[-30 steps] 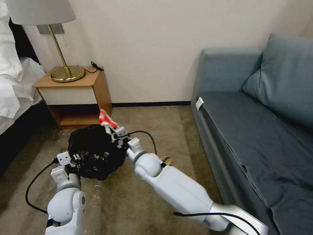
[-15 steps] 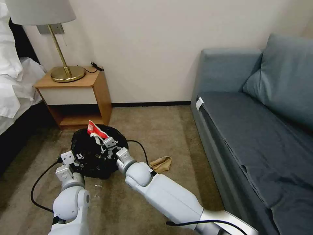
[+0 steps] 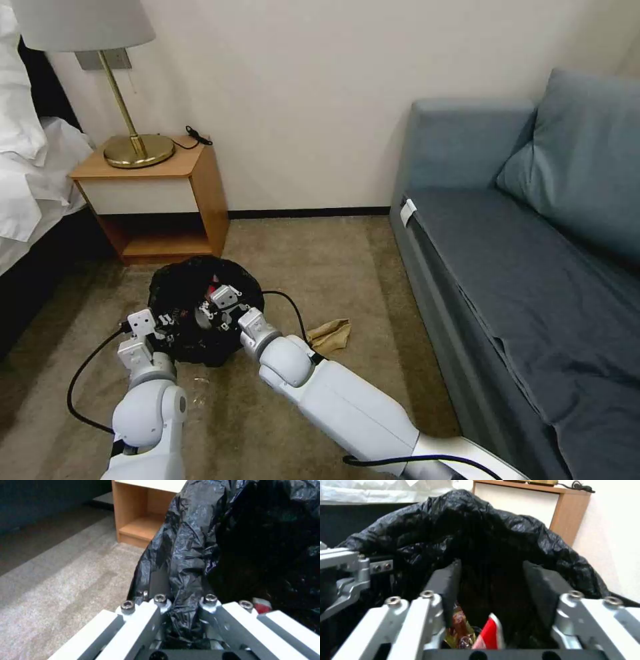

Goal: Pick up the trash bin, then pick up the garbage on the floor and place it into the trash bin.

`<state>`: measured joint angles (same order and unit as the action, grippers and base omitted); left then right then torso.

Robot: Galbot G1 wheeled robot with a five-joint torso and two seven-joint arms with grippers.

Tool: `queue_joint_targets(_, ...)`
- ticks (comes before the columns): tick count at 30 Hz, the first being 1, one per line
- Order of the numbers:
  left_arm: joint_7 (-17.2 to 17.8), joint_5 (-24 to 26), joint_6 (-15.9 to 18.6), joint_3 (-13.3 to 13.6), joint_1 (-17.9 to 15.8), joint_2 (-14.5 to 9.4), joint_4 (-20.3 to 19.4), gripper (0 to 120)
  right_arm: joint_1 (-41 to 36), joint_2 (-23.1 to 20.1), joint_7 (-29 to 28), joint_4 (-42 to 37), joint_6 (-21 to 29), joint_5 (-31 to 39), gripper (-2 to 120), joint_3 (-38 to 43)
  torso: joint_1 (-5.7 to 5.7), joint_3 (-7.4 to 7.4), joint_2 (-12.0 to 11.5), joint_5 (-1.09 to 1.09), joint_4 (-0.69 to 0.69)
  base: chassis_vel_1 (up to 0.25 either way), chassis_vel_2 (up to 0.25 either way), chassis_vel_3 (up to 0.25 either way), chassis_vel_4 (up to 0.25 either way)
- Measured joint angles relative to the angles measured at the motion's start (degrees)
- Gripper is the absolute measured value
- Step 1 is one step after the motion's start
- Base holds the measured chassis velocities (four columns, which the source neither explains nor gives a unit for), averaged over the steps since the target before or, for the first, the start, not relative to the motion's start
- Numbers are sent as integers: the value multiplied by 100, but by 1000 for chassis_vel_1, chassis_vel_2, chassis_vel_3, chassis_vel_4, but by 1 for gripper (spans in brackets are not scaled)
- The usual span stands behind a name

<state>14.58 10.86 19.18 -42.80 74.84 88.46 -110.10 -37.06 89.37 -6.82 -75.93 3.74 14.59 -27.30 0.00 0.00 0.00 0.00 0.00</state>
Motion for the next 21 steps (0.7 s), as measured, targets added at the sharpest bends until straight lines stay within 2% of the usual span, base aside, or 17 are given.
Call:
queue_joint_targets(1, 0, 10, 2, -8, -1, -12, 0, 3, -2, -8, 0, -30, 4, 6, 61, 6, 0, 0, 0, 0, 0, 0, 0, 0, 0)
queue_joint_targets(2, 0, 10, 2, -8, -1, -12, 0, 3, -2, -8, 0, -30, 4, 6, 61, 6, 0, 0, 0, 0, 0, 0, 0, 0, 0)
queue_joint_targets(5, -1, 30, 10, -35, 8, -43, 0, 3, 23, 7, -13, -112, 61, 83, 76, 194, 0, 0, 0, 0, 0, 0, 0, 0, 0)
queue_joint_targets(8, -2, 38, 12, -39, 19, -49, 1, 3, 64, 21, -37, -140, 108, 135, 83, 307, 0, 0, 0, 0, 0, 0, 0, 0, 0)
queue_joint_targets(11, -7, 67, 15, -56, 37, -57, -1, 3, 213, 34, -151, -194, 294, 318, 97, 681, 0, 0, 0, 0, 0, 0, 0, 0, 0)
queue_joint_targets(21, -18, 159, 21, -118, 78, -97, -51, 3, 373, -24, -754, 39, 869, 619, 100, 1107, 0, 0, 0, 0, 0, 0, 0, 0, 0)
